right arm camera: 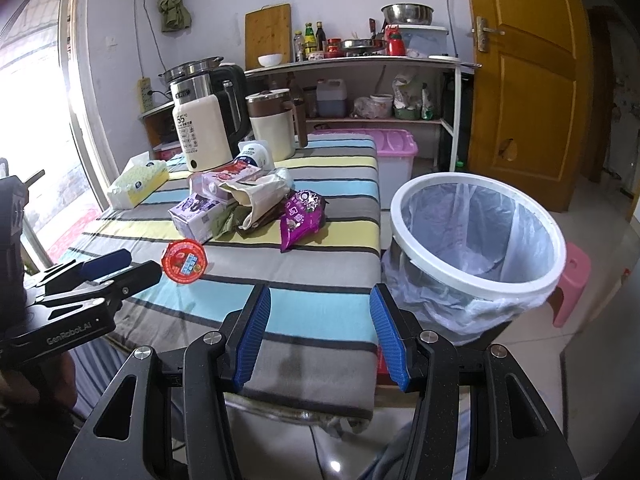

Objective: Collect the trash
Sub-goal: 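Grasp the red-lidded cup with the left tool while the right tool grasps the purple snack bag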

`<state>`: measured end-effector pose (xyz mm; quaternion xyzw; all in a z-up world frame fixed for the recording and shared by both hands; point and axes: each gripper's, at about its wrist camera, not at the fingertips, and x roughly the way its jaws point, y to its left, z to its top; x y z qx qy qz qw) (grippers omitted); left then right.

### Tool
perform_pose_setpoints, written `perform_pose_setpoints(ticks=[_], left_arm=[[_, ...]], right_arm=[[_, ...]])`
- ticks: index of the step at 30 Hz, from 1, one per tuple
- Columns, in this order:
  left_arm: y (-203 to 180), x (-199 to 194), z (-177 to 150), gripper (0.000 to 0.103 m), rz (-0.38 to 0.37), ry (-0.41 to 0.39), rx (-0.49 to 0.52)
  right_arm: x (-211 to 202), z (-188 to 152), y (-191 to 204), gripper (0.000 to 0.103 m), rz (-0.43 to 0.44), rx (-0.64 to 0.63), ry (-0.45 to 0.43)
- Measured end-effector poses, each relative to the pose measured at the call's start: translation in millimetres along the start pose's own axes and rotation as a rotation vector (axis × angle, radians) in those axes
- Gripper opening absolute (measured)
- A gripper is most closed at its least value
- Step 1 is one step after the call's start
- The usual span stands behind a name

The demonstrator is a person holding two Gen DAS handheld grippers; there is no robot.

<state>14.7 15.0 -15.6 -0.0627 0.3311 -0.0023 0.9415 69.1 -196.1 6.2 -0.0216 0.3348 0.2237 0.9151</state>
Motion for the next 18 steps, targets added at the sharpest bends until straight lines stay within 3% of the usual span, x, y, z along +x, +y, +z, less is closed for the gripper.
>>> perform_pose_setpoints(ticks=[18], left_arm=[[18,58,17,0.062,-0.051,0.095,-0.008]], right_arm=[[95,49,-16,0.053,0.132,0.049,0.105]])
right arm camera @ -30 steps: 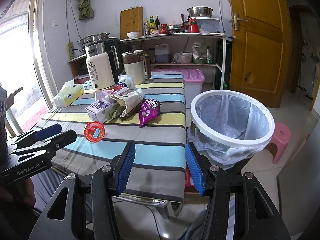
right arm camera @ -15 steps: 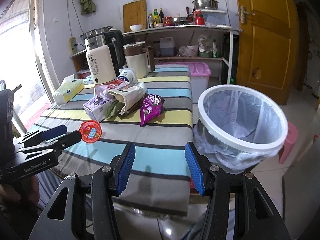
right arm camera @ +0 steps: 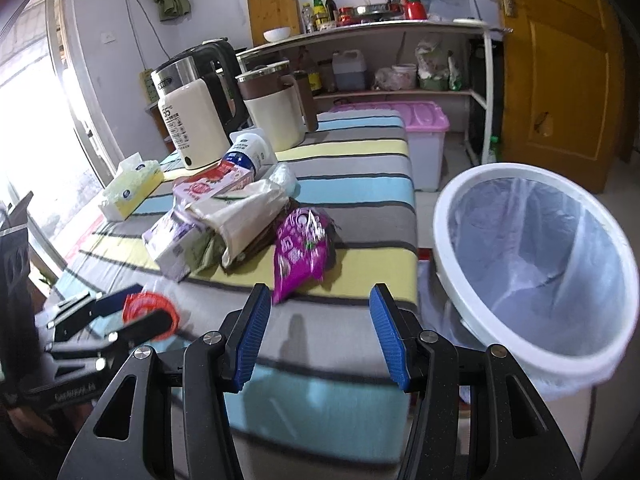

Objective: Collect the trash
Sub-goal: 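Grasp the red-lidded cup with the left tool while the right tool grasps the purple snack bag, then carry both items over the bin and open both tools to drop them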

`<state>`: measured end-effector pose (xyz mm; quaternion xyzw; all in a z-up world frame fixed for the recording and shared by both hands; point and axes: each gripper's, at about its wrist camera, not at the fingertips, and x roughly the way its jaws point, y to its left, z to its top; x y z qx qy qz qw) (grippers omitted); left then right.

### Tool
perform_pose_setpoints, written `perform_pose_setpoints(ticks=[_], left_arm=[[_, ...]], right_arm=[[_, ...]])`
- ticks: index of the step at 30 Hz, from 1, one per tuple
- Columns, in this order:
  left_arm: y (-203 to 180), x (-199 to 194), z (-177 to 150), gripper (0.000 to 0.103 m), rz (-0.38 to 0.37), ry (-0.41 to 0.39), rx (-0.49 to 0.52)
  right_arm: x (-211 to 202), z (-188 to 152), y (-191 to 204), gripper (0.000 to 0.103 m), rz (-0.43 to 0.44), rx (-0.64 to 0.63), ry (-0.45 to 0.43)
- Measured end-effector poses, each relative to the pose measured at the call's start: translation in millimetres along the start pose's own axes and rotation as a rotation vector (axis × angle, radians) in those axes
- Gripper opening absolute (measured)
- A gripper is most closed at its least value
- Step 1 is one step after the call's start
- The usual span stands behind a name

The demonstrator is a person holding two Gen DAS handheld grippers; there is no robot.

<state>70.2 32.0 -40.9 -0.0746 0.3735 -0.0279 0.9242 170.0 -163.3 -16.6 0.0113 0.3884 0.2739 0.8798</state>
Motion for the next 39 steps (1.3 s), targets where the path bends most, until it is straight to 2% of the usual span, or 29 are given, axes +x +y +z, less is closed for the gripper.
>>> perform_pose_setpoints(ticks=[4,9,12,13,15,19,30,39], left_arm=[[5,8,1,0.062,-0.015,0.036,-0.019],[8,9,2,0.062,-0.031,0.031,-0.021],[6,10,2,0.051,-0.036,0.029,-0.016],[6,9,2,0.051,-0.035,0.025,-0.013],[5,9,1,0.051,-0.039,0.02,-0.012],[2,7,0,0.051,-0.04,0.009,-0.006],[-15,-8,7,0.051,-0.057,-0.032,0.029],[-55,3,37,0.051,-0.139,-0.052,0.108]], right_arm=[[22,13,-3,0.053,0.027,0.014,0.035],[41,24,-5,0.053,0.043,0.032,0.067],[51,26,-8,0.053,0.062,0.064,0.104],[53,26,-10,0.052,0.065,0.075,0.113],[54,25,-11,0.042,0.062,0.081,0.111],[53,25,-13,0.037,0.063,0.088,0.112],[24,17,-23,0.035,0.067,0.122,0.069],[-25,14,-63,0.035,-0.036,0.172,-0.003]])
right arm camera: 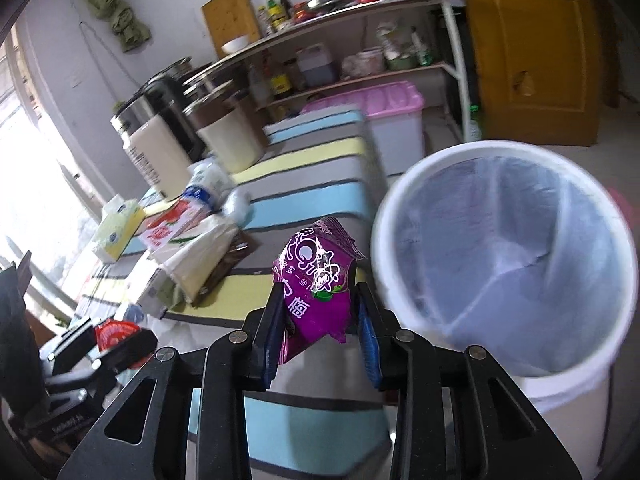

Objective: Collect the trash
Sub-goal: 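Carry both items over the bin and open both tools to drop them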

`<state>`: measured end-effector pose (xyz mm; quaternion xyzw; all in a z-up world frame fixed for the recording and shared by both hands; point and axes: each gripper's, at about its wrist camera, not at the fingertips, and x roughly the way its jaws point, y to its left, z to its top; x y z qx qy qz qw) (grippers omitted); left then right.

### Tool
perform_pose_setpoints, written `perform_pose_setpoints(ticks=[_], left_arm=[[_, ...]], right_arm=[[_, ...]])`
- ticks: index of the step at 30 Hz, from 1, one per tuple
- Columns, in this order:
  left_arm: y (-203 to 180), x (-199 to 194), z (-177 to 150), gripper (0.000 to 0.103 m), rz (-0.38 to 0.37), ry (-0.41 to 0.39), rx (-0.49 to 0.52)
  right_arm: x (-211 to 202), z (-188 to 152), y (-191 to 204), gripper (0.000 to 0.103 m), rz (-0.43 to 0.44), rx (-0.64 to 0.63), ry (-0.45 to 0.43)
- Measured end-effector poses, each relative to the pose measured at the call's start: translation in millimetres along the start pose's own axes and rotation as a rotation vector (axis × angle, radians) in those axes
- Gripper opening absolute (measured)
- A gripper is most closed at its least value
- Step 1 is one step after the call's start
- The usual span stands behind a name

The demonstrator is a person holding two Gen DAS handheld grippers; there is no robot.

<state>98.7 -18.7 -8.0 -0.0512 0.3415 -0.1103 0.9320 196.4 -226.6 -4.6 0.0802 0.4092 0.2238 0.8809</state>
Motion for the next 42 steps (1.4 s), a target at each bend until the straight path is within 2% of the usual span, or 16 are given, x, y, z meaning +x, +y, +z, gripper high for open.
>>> perform_pose_setpoints(ticks=[6,12,24,28,35,42], left_arm=[[-38,30,27,0.051,-0.076,0.01,0.066],[-73,67,48,0.051,-0.147,0.039,0.11],[-112,118,63,0.051,-0.231,0.089,0.155],[-116,123,63,0.051,-0.245,0.094,0.158],[-107,120,63,0.051,-0.243,0.087,0.133],[-93,97,56,0.051,-0.232,0.056,0.096]], right_arm=[[-19,3,-40,0.035,-0.107,0.032,-0.033],[-27,2,-72,0.036,-0.189,0.057,-0.023],[-30,-7,-102,0.039,-0.249,0.083,0.003],[-33,-8,-107,0.048,-0.248,0.096,-0.006],[-41,-10,-104,0.048,-0.236,0.1,-0.036],[-52,-17,-87,0.048,-0.221,0.084,-0.076]])
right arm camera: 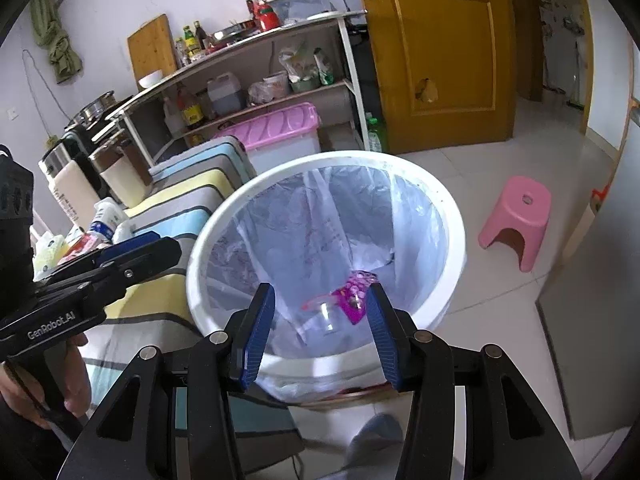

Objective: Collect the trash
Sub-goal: 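Carry both items over the bin and open both tools to drop them, then grasp the purple juice carton with the left tool while the right tool grasps the white paper bag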

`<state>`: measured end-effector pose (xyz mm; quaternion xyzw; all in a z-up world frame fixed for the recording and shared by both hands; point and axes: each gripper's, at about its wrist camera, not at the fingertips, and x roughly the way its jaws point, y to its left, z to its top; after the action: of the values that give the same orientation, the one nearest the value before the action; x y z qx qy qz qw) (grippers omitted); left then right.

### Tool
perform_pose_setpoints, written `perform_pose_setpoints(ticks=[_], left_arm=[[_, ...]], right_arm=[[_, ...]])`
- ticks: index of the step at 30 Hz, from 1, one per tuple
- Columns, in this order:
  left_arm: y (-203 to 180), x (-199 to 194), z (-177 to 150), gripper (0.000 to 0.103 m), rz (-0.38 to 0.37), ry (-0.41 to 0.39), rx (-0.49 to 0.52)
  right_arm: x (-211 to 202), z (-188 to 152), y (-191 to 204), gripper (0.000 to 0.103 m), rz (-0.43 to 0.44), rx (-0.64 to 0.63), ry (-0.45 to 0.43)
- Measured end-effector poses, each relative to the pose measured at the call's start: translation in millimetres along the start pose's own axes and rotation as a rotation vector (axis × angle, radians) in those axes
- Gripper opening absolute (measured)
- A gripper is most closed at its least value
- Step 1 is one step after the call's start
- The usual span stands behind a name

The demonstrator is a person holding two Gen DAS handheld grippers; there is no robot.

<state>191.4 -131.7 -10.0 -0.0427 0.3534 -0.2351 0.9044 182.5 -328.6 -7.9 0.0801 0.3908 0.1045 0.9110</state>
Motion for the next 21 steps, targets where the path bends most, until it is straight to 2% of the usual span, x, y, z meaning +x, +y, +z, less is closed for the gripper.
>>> perform_pose_setpoints(ticks=[5,21], left_arm=[[3,-23,-10,0.051,0.022,-0.032,-0.007],[41,-97,-47,0.051,0.164,-0.092,-0.07]], right_arm=[[-9,-7,19,0.048,0.033,-0.032,-0.017],[-18,-21,83,0.048,0.139,-0.133,-0.007]])
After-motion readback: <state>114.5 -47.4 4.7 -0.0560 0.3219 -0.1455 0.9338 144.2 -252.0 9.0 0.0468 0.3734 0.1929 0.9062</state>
